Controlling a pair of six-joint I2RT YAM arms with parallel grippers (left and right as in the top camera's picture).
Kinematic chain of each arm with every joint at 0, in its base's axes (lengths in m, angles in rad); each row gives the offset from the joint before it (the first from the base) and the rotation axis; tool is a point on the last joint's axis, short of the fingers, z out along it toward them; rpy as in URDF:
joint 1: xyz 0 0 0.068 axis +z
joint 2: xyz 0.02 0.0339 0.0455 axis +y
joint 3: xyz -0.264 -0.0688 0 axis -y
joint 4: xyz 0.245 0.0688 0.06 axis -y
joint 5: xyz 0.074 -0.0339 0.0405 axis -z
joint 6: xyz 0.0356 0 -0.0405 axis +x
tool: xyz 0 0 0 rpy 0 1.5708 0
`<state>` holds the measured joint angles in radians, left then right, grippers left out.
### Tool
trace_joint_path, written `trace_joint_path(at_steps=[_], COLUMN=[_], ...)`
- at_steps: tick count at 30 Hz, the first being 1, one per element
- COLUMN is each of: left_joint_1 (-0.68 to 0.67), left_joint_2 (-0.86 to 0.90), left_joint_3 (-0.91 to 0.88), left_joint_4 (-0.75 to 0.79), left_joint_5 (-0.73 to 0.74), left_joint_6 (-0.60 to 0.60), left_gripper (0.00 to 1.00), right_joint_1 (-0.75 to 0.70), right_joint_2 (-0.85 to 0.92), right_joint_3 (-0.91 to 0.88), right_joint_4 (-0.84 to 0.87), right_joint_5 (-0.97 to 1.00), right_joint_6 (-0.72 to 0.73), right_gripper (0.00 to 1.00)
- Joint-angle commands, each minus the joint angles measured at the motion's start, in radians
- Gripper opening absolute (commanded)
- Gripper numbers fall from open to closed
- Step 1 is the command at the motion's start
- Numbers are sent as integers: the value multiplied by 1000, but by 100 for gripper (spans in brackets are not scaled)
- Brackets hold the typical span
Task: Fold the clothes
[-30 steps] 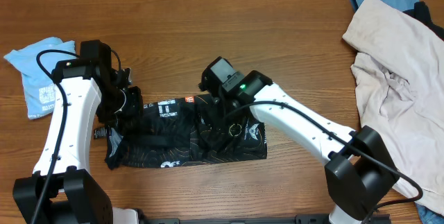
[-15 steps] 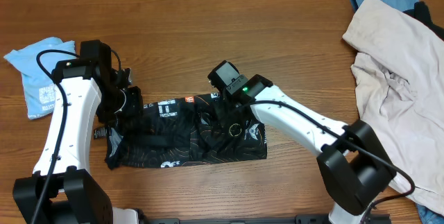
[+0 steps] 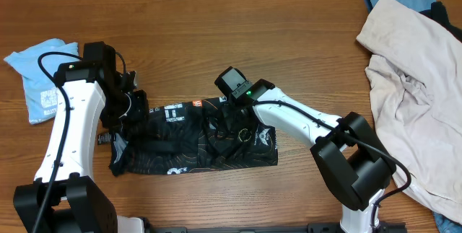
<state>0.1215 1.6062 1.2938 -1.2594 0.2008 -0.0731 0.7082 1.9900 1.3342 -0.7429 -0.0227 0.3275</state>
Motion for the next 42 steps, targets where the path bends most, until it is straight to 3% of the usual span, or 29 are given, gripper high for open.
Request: trace_joint_path(at_steps=[1,7,11,16,21,23,27,33,37,42], left_joint_1=[3,3,3,3,3,3,3,3,3,3], left_joint_2=[-16,-16,-16,-16,-16,-16,-16,-16,-16,-16], left_joint_3=[-1,-1,-1,-1,-1,-1,-1,-1,-1,-8], left_joint_4=[0,0,0,-1,-3,-5,-5,-10,-19,-85], left_joint_5=[2,1,1,1,1,1,2,1,-2,-127], left_joint_6=[-9,-10,-9,-9,-9,-9,-10,-9,-9,-67], left_gripper=[9,9,9,9,9,9,9,9,11,39], right_joint_1=[-3,0,0,0,-17,-29,-64,-129,-172,-250], right_joint_2=[-8,-10,-10,-10,-23,-42,-76,-83,-83,-83], right_joint_3=[17,82,94,94,109,132,180,206,206,206], right_joint_4=[21,27,62,114,84,49,-13,-122,-243,-422], right_joint_5=[-58,-251,-542,-709,-566,-484,-386,-352,-163,112], right_joint_6=[-24,-132,-272,-302,-275,-275,-275,-254,-173,-64], right_gripper=[40,40,44,47,50,59,68,67,67,69])
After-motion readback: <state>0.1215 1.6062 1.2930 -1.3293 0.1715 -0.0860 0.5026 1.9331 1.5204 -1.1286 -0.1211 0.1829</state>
